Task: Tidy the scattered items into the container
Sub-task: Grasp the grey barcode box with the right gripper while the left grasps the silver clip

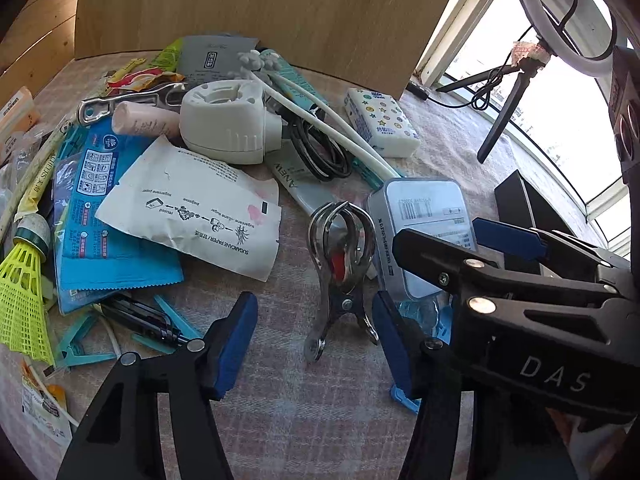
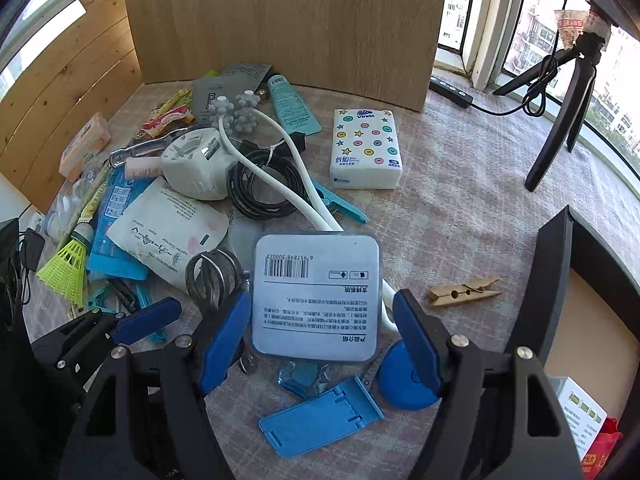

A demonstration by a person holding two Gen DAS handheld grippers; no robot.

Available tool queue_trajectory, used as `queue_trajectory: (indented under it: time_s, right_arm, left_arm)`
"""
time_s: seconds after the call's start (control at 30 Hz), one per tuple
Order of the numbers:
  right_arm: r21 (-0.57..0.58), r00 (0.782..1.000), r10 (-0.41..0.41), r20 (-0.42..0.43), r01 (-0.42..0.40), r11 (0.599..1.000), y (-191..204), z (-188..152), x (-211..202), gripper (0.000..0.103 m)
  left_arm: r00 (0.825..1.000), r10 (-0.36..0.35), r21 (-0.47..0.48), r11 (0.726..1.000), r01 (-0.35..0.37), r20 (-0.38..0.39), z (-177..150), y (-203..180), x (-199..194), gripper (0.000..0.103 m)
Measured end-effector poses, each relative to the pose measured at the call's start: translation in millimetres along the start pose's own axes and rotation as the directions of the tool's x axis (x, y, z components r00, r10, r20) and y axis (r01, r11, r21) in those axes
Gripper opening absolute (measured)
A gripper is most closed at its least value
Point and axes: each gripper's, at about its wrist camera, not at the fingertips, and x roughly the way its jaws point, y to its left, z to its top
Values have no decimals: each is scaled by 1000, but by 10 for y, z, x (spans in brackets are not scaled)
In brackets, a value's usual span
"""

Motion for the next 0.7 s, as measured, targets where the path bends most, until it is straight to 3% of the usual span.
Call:
queue_trajectory:
  time_s: [0.2,0.27,0.43,0.7]
  right_arm:
    - [15,1000,22,-13,-22,1000,-27,-1,6,73]
    - [19,999,34,-18,-34,999,-40,-19,7,72]
    - [24,999,45,-21,-45,999,-45,-36,0,68]
    - [-49,999,-42,-26,41,998,137,-13,107,73]
  left_arm:
    - [1000,-15,-10,1000,15,-10,2,3,46,43]
    - [1000,-22,-6,1000,22,-15,2,-3,47,29]
    - [999,-42,-12,999,42,-19,-6,20,32,28]
    - [998,-57,-27,998,56,-17,-26,100,10,24]
